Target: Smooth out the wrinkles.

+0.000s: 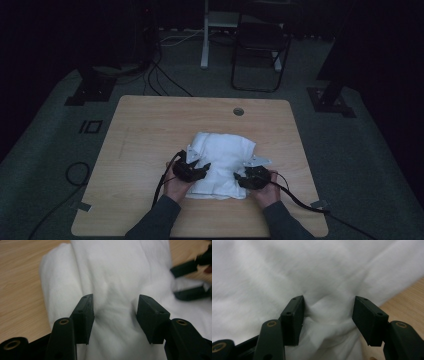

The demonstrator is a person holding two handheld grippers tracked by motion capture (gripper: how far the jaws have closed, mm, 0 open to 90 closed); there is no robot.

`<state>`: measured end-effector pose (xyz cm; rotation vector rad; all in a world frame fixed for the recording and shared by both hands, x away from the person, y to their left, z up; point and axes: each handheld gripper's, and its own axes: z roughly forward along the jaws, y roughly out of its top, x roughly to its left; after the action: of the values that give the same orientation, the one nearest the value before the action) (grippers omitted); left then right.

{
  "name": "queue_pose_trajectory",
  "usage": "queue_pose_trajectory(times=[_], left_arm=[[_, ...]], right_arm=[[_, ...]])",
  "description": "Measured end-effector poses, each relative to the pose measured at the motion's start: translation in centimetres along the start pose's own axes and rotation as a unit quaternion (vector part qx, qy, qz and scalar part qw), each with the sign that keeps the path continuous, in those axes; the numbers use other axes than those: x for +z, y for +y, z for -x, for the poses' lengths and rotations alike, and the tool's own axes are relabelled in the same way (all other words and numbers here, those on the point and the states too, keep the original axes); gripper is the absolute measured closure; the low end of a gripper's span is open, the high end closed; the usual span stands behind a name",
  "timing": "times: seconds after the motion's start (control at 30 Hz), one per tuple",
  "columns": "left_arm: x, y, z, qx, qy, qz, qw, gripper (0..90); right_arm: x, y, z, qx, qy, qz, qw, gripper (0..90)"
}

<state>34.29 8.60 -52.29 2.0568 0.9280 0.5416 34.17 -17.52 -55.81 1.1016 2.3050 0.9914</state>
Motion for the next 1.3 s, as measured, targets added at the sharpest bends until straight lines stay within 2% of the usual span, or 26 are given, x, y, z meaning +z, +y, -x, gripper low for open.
queue_pose_trajectory(times=[0.1, 0.2, 0.27, 0.37, 0.47, 0.6, 0.7, 0.73, 0.83, 0.87, 0.93, 0.97, 1.0, 1.03, 1.1, 1.17, 1.3], left_arm=[[0.1, -0.1, -0.4, -0.006, 0.014, 0.0, 0.9999, 48.3], [0.3, -0.1, -1.3, -0.007, 0.042, -0.002, 0.9991, 48.5], [0.6, 0.0, -2.0, -0.015, 0.059, 0.002, 0.9981, 49.1], [1.0, 0.2, -3.3, -0.025, 0.073, 0.001, 0.997, 49.7], [1.5, 0.5, -4.4, -0.039, 0.083, 0.0, 0.9958, 50.1], [1.7, 0.6, -4.9, -0.05, 0.108, -0.002, 0.9929, 51.4], [1.6, 0.6, -5.0, -0.055, 0.105, 0.001, 0.9929, 51.4], [1.5, 0.6, -5.1, -0.059, 0.099, 0.006, 0.9934, 51.2], [0.6, 0.8, -5.3, -0.067, 0.087, 0.021, 0.9937, 48.1], [-0.4, 0.9, -5.3, -0.073, 0.086, 0.034, 0.993, 47.0], [-2.2, 0.8, -5.2, -0.076, 0.084, 0.062, 0.9916, 45.2], [-2.2, 0.8, -5.2, -0.076, 0.084, 0.062, 0.9916, 44.7], [-3.8, 0.4, -5.1, -0.076, 0.085, 0.081, 0.9902, 44.7], [-4.9, 0.0, -5.2, -0.074, 0.086, 0.087, 0.9897, 43.1], [-6.0, -0.6, -5.3, -0.074, 0.09, 0.092, 0.9889, 42.9], [-7.3, -1.7, -5.9, -0.082, 0.097, 0.096, 0.9872, 42.8], [-8.0, -2.9, -7.0, -0.1, 0.106, 0.084, 0.9859, 41.8]], right_arm=[[1.0, 1.0, 0.3, 0.0, -0.009, -0.001, 1.0, 42.4], [2.1, 2.0, 0.6, 0.005, -0.008, 0.001, 1.0, 42.4], [3.1, 2.8, 0.9, 0.009, 0.002, 0.007, 0.9999, 42.3], [4.7, 3.9, 1.6, 0.034, 0.026, 0.013, 0.999, 41.5], [5.5, 4.6, 1.7, 0.038, 0.029, 0.013, 0.9988, 41.5], [6.4, 5.4, 1.6, 0.042, 0.031, 0.015, 0.9985, 42.0], [6.7, 5.6, 1.6, 0.046, 0.036, 0.017, 0.9981, 42.0], [6.7, 5.6, 1.6, 0.045, 0.037, 0.017, 0.9982, 41.9], [6.0, 5.5, 1.7, 0.039, 0.034, 0.023, 0.9984, 36.0], [5.7, 5.5, 1.8, 0.044, 0.032, 0.027, 0.9981, 34.4], [4.0, 5.3, 2.1, 0.056, 0.032, 0.059, 0.9962, 31.4], [4.0, 5.3, 2.1, 0.056, 0.032, 0.059, 0.9962, 31.4], [3.1, 5.1, 2.2, 0.061, 0.027, 0.069, 0.9954, 31.2], [1.6, 4.4, 2.5, 0.068, 0.024, 0.088, 0.9935, 31.0], [0.0, 3.4, 2.9, 0.07, 0.016, 0.096, 0.9928, 30.7], [-1.2, 2.4, 3.3, 0.072, 0.007, 0.1, 0.9923, 30.7], [-2.8, 0.8, 4.3, 0.092, -0.001, 0.104, 0.9904, 30.7]])
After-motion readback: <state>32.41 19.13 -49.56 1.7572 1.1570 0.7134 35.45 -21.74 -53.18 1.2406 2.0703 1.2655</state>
